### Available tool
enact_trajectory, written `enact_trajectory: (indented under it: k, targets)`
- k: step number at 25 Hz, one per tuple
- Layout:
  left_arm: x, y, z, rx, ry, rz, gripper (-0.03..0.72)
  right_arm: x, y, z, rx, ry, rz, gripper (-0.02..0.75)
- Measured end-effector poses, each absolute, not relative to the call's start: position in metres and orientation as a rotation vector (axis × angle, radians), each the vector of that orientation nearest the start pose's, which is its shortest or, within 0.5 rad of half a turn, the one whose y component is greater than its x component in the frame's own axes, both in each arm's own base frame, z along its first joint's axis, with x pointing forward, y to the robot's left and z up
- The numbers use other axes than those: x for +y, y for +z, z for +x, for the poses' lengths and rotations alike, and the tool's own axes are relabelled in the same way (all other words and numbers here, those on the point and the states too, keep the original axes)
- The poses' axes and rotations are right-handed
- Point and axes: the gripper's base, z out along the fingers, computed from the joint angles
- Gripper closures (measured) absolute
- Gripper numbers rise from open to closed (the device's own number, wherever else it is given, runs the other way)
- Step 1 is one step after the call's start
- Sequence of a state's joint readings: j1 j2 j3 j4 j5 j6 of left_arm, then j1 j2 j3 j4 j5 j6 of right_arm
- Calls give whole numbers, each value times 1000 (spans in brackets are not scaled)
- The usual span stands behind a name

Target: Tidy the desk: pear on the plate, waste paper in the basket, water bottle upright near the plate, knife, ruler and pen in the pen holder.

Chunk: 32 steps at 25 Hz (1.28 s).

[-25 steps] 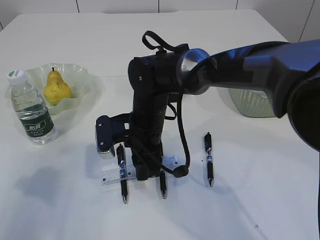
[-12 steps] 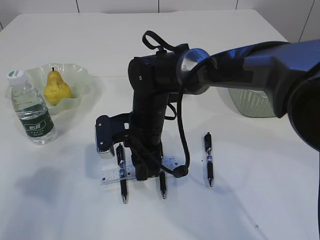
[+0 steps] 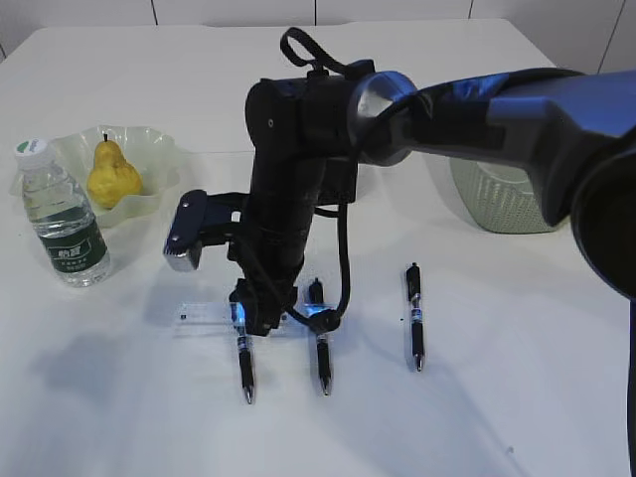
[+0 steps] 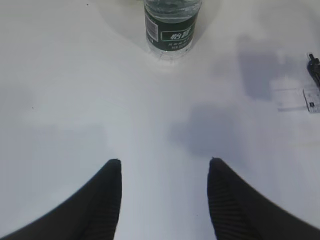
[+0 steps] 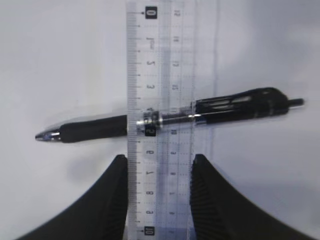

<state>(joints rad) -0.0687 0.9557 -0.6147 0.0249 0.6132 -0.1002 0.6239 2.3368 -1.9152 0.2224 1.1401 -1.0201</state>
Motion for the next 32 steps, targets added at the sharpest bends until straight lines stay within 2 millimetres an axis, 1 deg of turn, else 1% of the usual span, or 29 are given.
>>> enact_trajectory:
  k: [5,10,16,21,25,32]
  targets:
    - [-11,265,175,2438,-49,-20,304,298,168,382,2202,281,-1981,437]
    - [-11,265,175,2438,-49,-20,304,304,188,386,2246,330,-1872,438]
    - [-11,265,175,2438,-49,-20,304,314,222,392,2192,398,-1754,438]
    - [-11,265,175,2438,-49,-20,304,317,246,396,2166,402,-1662,438]
    - [-11,265,175,2438,-49,-20,304,317,260,399,2204,421,-1543,438]
    - [-11,265,175,2438,-49,-20,304,309,281,412,2273,458,-1271,438]
